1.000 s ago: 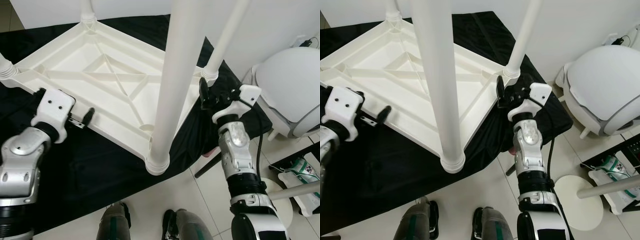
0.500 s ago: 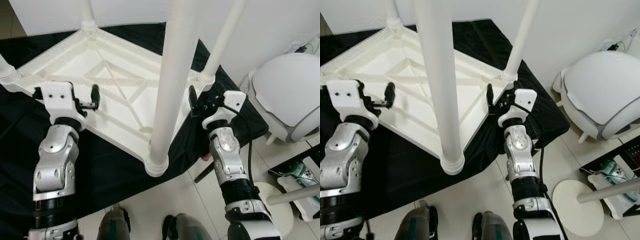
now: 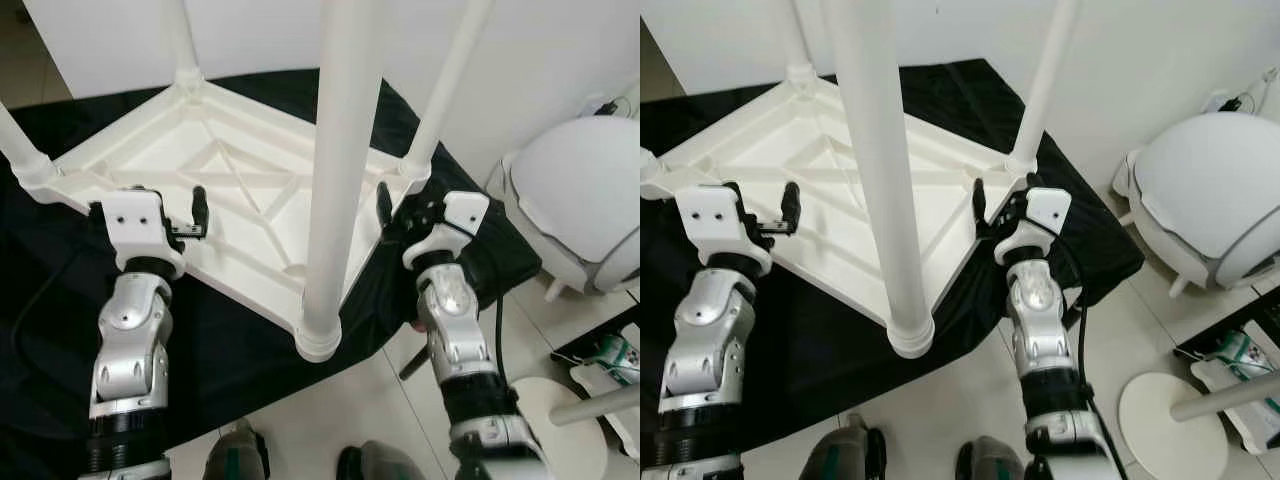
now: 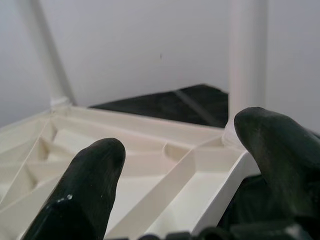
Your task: Building children table
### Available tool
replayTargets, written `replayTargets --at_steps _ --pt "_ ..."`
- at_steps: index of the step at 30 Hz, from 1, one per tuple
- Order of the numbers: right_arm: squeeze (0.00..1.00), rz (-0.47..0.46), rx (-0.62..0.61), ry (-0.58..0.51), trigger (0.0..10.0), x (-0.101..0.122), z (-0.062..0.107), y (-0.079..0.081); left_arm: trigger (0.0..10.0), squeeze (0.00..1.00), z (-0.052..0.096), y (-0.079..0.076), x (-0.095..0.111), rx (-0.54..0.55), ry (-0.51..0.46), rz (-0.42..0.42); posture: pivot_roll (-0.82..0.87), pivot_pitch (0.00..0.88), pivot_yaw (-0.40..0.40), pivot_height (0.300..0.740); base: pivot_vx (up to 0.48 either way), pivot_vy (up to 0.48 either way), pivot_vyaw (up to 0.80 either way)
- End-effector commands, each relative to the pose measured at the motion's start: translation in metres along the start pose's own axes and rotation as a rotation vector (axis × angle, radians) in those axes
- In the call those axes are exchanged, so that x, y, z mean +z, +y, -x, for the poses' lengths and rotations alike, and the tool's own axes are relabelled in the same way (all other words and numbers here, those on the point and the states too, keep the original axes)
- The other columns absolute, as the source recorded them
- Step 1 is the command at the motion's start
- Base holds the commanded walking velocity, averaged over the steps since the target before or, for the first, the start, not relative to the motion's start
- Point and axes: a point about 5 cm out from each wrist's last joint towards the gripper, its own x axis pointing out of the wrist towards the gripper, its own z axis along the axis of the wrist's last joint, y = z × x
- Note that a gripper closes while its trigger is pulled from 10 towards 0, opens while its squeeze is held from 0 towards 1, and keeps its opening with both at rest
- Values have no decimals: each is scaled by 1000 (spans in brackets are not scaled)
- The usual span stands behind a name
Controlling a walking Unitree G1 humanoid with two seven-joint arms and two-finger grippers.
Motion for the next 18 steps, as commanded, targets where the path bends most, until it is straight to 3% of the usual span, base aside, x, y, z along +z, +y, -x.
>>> replayTargets --at_steps 1,8,18 --pt "0 13 22 3 10000 -3 10 4 10000 0 5 -5 -6 -9 23 -3 -26 0 49 740 0 0 0" --pt "0 49 3 29 10000 -11 25 -10 10000 0 9 -10 -14 -47 23 -12 -37 0 60 740 0 0 0" --pt "0 39 -7 42 10000 -8 30 -10 10000 0 9 -18 -22 -83 43 -14 -55 0 65 740 0 0 0"
